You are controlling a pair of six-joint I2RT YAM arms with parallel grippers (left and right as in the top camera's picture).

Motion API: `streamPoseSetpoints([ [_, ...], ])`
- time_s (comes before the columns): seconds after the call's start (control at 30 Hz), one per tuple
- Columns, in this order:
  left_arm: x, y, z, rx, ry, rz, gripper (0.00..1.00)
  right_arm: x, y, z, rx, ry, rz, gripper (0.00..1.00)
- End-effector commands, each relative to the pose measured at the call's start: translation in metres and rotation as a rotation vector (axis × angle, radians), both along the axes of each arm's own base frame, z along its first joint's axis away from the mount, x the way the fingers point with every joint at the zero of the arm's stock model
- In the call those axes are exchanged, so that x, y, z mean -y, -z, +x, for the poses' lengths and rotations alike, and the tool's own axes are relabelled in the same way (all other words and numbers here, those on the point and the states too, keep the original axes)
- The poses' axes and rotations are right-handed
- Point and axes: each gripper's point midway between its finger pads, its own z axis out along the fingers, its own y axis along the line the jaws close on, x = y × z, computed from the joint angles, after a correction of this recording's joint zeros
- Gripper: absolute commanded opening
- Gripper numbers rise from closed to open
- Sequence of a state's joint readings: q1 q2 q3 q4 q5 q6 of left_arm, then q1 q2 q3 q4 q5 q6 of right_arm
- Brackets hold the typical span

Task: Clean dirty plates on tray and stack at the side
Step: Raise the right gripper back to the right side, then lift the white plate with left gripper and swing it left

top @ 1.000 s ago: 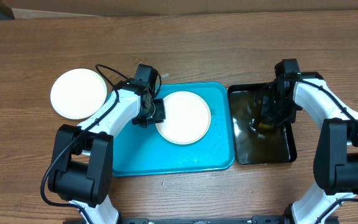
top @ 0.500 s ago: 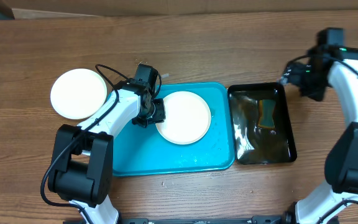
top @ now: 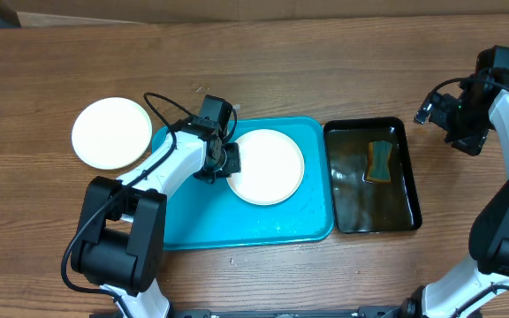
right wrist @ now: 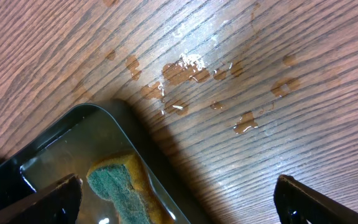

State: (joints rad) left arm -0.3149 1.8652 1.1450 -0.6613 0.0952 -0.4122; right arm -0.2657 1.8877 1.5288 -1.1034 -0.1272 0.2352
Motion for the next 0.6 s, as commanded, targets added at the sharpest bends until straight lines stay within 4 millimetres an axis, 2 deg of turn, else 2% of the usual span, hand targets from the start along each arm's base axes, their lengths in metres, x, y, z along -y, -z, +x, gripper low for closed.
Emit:
streamPoseSetpoints([
  [0.0,-0.01,0.004,-0.008,-0.031,0.087,0.065,0.04,-0.002,-0.007,0.003,0.023,-0.002,0.003,1.0],
  [0.13,-0.021,-0.013,-0.003,-0.039,0.109,0.106,0.04,-0.002,-0.007,0.003,0.023,-0.002,0.003,1.0],
  [0.17,-0.02,-0.024,0.006,-0.012,0.122,0.103,0.04,-0.002,-0.007,0.003,0.023,-0.002,0.003,1.0],
  [0.3,-0.015,-0.048,0.027,0.07,0.169,0.101,0.04,-0.002,-0.007,0.003,0.023,-0.002,0.003,1.0],
  [0.57,-0.008,-0.091,0.049,0.145,0.195,0.091,0.04,-0.002,-0.007,0.003,0.023,-0.002,0.003,1.0],
])
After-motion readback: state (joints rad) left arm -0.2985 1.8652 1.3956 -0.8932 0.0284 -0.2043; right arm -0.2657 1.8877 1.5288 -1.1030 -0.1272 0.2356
